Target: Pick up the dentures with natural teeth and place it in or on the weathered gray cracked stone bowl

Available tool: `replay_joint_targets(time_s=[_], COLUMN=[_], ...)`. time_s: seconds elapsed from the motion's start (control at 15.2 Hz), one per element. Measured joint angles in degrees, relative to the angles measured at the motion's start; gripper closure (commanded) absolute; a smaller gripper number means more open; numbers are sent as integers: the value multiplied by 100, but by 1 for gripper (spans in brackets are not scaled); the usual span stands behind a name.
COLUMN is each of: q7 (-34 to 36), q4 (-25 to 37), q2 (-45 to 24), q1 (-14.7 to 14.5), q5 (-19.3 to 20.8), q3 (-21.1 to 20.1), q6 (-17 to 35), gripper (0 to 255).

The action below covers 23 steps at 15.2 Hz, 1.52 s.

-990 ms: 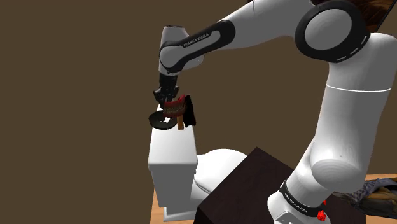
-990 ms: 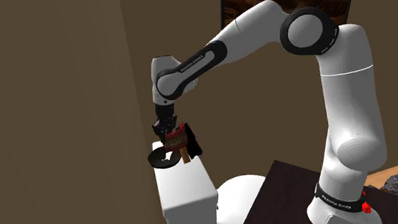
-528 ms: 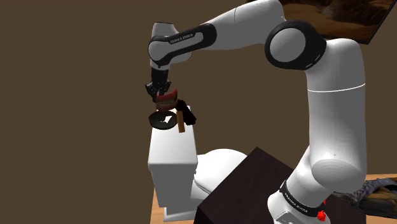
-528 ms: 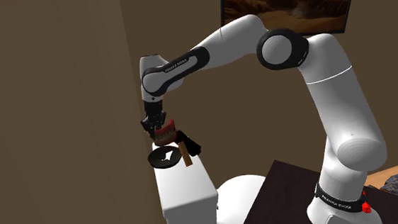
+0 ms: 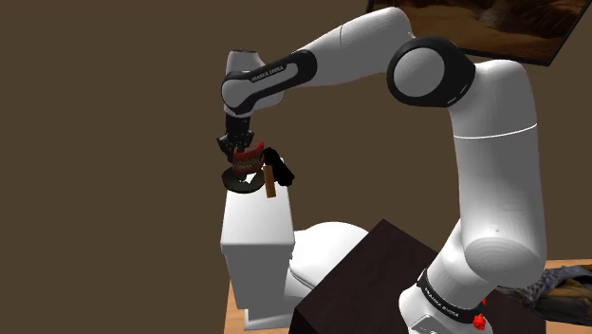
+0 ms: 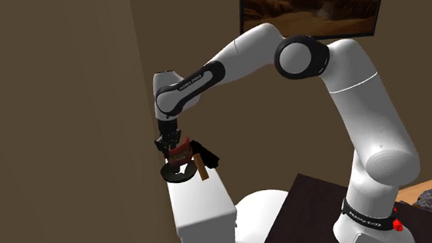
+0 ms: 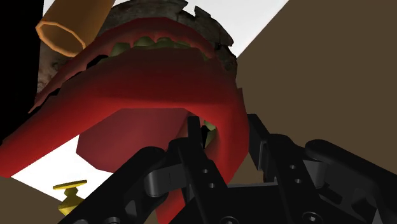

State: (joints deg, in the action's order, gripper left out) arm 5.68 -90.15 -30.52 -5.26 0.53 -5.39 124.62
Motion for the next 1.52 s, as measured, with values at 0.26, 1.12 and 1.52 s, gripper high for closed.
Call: replay_joint_targets(time_s=[0.26, 1.12, 1.52], q7=[-9, -7, -12], q4=[-64, -162, -182], q2=[-143, -343, -185], q1=[1, -7, 5], q5=[15, 25, 13], q3=[11, 18, 11], q6=[235, 511, 372], gripper=[255, 0, 0])
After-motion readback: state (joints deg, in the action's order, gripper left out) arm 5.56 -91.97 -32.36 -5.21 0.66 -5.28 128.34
